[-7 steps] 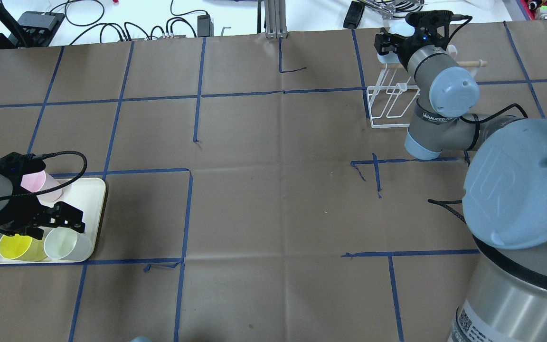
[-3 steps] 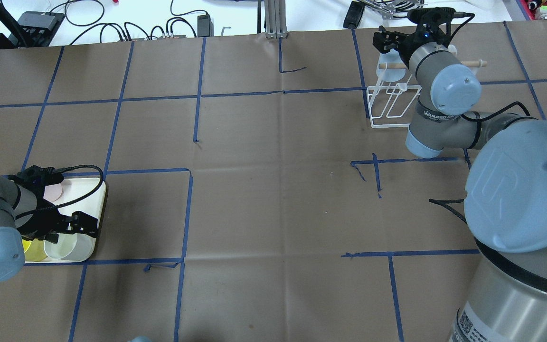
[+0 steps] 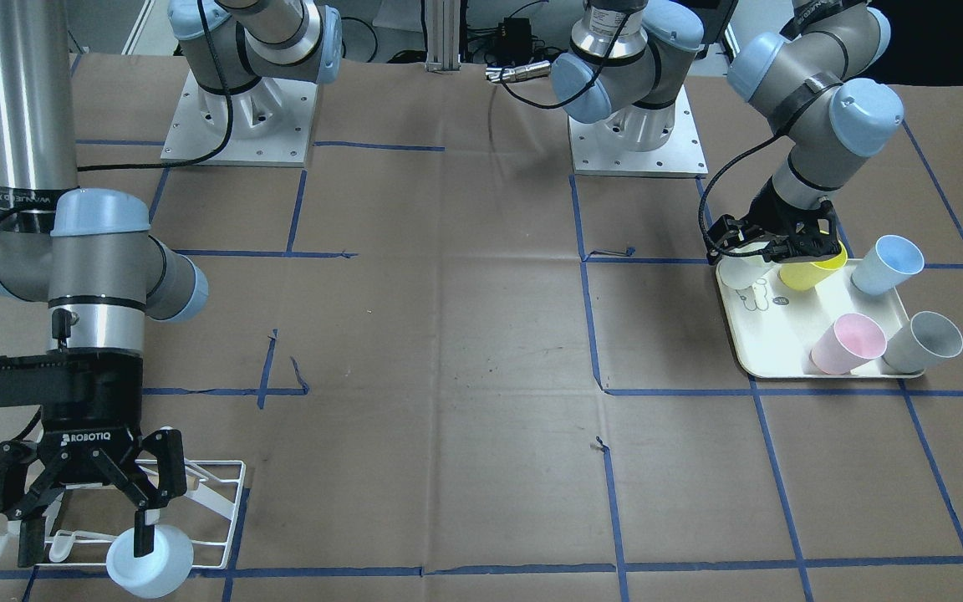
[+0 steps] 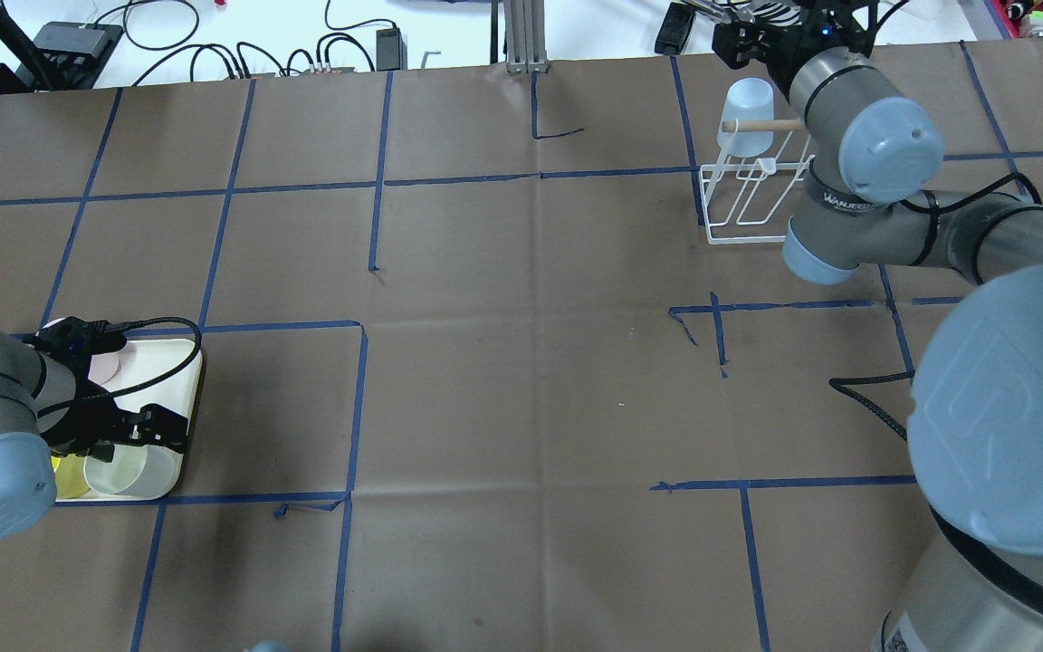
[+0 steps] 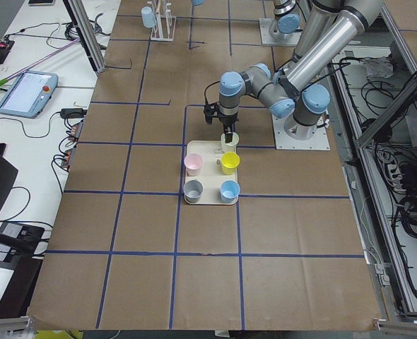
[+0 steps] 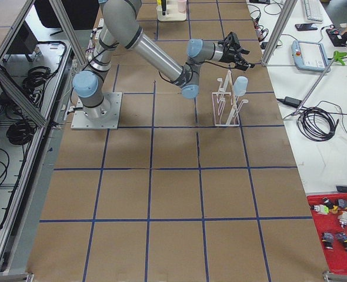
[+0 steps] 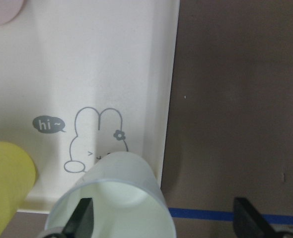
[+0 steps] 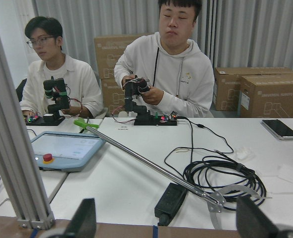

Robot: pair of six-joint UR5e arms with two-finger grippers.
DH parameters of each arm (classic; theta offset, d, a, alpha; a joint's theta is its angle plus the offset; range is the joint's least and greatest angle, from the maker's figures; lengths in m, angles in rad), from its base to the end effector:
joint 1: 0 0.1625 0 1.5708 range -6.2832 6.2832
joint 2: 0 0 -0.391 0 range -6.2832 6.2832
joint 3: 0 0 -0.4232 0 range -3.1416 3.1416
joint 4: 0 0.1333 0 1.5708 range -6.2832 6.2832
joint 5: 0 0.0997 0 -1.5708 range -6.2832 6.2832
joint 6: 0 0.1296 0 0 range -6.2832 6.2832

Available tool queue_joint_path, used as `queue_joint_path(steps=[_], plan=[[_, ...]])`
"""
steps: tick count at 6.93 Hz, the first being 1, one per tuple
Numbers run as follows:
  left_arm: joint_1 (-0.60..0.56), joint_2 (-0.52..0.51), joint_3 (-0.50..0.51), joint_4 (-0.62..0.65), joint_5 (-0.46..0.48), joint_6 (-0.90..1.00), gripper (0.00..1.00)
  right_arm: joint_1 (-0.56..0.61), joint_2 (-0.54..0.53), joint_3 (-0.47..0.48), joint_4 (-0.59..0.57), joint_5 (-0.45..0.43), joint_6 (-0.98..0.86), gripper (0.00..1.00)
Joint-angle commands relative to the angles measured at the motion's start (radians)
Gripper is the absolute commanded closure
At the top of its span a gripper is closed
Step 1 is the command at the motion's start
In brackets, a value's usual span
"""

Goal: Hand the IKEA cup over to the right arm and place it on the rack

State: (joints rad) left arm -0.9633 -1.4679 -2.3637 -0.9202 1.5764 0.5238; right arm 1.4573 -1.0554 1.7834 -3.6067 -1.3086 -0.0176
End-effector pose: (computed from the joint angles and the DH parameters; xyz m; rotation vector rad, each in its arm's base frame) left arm 0.1085 -0.3883 0.1486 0.1306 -3.1220 -0.0567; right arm 0.0916 -0.6701 0.2849 -0.1260 2.3849 -1.8378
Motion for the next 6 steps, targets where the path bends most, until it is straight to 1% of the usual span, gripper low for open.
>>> queue_joint_path(steps=[1, 2, 3, 4, 5, 6], plan=[[0.000, 0.001, 0.000, -0.028, 0.001, 0.001, 0.77, 0.043, -0.093, 0.005, 0.086, 0.088, 0.198, 0.00], [0.000, 0.009, 0.009, -0.067, 0.001, -0.001, 0.97, 0.073, -0.104, 0.005, 0.089, 0.089, 0.528, 0.00], [0.000, 0.012, 0.012, -0.080, -0.001, -0.001, 1.00, 0.118, -0.120, 0.010, 0.088, 0.089, 0.846, 0.00], [0.000, 0.014, 0.015, -0.081, -0.001, 0.001, 1.00, 0.174, -0.138, 0.026, 0.080, 0.074, 1.053, 0.00], [0.000, 0.015, 0.021, -0.081, 0.001, 0.001, 1.00, 0.222, -0.158, 0.036, 0.083, 0.072, 1.313, 0.00], [0.000, 0.017, 0.061, -0.139, 0.002, 0.001, 1.00, 0.242, -0.178, 0.057, 0.079, 0.072, 1.492, 0.00]])
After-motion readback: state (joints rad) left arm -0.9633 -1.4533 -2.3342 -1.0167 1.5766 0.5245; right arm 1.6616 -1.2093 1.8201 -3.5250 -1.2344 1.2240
